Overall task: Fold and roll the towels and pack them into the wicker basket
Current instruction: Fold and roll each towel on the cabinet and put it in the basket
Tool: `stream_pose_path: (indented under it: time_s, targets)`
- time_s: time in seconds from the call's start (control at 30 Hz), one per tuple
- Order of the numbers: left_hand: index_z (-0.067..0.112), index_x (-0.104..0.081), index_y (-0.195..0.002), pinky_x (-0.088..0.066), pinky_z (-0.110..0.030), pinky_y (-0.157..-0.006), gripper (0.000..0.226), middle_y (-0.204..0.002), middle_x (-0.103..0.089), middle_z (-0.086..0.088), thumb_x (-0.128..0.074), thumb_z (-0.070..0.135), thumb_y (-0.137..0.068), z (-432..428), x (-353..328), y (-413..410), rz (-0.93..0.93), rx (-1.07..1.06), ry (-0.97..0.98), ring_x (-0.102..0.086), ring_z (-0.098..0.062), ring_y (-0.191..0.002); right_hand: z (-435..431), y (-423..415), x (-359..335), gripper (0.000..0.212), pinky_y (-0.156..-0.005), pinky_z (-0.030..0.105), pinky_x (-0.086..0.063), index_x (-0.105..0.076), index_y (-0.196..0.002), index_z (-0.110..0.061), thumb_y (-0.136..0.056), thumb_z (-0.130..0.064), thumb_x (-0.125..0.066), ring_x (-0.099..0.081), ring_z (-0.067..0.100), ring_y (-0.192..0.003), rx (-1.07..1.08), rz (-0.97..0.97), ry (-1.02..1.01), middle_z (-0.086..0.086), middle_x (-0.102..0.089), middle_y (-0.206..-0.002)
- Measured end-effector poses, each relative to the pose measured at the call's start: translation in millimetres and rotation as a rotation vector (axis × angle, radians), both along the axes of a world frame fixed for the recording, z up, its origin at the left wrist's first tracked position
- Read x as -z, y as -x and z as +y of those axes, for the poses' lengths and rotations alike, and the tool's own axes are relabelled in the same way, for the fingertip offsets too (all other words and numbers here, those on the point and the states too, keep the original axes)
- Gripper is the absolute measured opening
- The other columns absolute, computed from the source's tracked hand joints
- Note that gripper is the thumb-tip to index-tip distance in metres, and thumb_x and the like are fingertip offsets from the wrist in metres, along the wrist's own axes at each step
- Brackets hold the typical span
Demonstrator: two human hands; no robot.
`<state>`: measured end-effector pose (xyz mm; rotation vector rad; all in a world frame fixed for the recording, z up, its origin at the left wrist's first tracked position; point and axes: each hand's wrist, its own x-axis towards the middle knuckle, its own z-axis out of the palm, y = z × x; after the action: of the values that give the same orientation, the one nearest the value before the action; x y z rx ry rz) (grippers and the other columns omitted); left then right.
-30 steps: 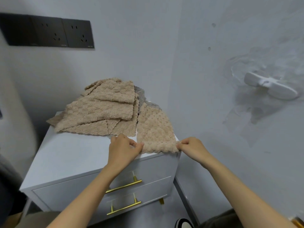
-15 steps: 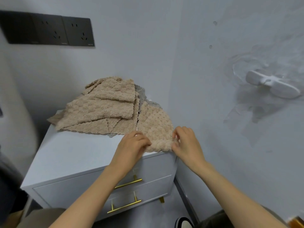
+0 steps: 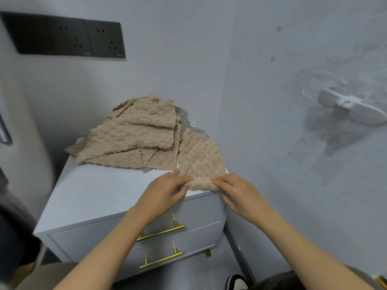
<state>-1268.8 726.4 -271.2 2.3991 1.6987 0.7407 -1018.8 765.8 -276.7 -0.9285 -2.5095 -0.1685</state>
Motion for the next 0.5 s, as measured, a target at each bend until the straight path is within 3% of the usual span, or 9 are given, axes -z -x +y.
stream_pose_path:
  time_s: [0.1, 0.2, 0.33, 0.43, 0.5]
  targets:
    - [0.025, -0.062, -0.123, -0.049, -0.037, -0.091, 0.029, -0.119, -0.066, 0.001, -0.049, 0.028, -0.098, -1.0, 0.2, -0.8, -0.063, 0.018, -0.020, -0.048, -0.011, -0.128, 2.4, -5.3, -4.6, 0.033, -0.071, 0.029, -0.055, -0.068, -0.115, -0.014, -0.083, -0.006, -0.069, -0.063, 0.020, -0.095, 0.036, 0.053, 0.046, -0.001, -0.069, -0.104]
    - [0.015, -0.067, -0.095, -0.048, -0.036, -0.075, 0.020, -0.087, -0.068, 0.001, -0.050, 0.026, -0.096, 0.7, -2.7, -1.3, -0.173, 0.011, 0.012, -0.060, -0.010, -0.086, 3.6, -9.5, -13.7, 0.025, -0.079, 0.015, -0.041, -0.069, -0.116, -0.021, -0.093, -0.017, -0.060, -0.056, 0.011, -0.098, 0.160, 0.184, 0.269, -0.005, -0.067, -0.097]
    - [0.020, -0.069, -0.096, -0.039, -0.026, -0.077, 0.021, -0.089, -0.067, 0.009, -0.053, 0.033, -0.094, 5.7, -2.6, -0.7, -0.268, -0.064, 0.021, -0.052, -0.009, -0.090, 8.2, -15.5, -20.2, 0.016, -0.075, 0.010, -0.035, -0.070, -0.103, -0.033, -0.095, -0.029, -0.057, -0.049, 0.000, -0.091, 0.226, 0.284, 0.501, -0.012, -0.065, -0.091]
    - [0.025, -0.067, -0.088, -0.038, -0.027, -0.070, 0.017, -0.077, -0.063, 0.012, -0.053, 0.033, -0.094, 10.0, -2.0, -2.5, -0.312, -0.114, 0.054, -0.054, -0.010, -0.080, 11.5, -15.2, -22.5, 0.012, -0.070, 0.022, -0.043, -0.071, -0.089, -0.026, -0.093, -0.026, -0.060, -0.058, 0.011, -0.078, 0.244, 0.390, 0.594, -0.004, -0.068, -0.080]
    - [0.024, -0.063, -0.079, -0.043, -0.031, -0.067, 0.022, -0.069, -0.061, 0.010, -0.052, 0.033, -0.095, 12.5, -1.4, -3.7, -0.313, -0.148, 0.097, -0.055, -0.012, -0.073, 12.3, -12.0, -24.9, 0.012, -0.065, 0.020, -0.041, -0.069, -0.085, -0.020, -0.092, -0.025, -0.061, -0.057, 0.014, -0.069, 0.270, 0.459, 0.653, -0.003, -0.067, -0.074]
